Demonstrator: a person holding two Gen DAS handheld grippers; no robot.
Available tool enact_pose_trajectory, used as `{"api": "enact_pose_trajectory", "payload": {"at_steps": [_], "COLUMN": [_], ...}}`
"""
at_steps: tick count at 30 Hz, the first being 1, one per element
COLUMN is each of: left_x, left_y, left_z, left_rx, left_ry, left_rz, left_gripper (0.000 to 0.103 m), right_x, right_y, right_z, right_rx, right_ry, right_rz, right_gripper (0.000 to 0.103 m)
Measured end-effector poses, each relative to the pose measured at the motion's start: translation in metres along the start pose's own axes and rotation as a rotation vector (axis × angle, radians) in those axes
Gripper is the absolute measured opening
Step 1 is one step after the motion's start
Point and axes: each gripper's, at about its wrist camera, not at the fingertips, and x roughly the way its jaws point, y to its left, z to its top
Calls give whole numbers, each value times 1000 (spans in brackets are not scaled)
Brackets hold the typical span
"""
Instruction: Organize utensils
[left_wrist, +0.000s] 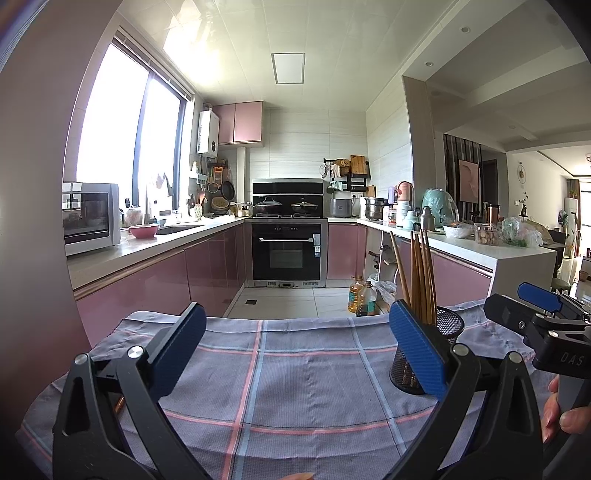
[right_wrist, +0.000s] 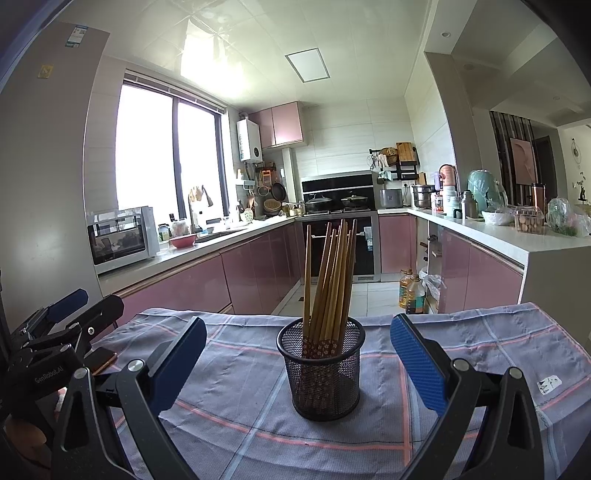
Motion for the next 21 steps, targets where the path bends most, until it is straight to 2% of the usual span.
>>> {"api": "enact_pose_trajectory", "payload": {"at_steps": [21], "left_x": [1], "left_y": [-1], "left_z": [1], "left_rx": [-6], "left_ry": [4], "left_rz": [7], "left_gripper": [98], "right_x": [0], "right_y": [0], "right_z": [0], "right_rx": [2], "right_ry": [-1], "right_rz": [0], "right_gripper": [96]}}
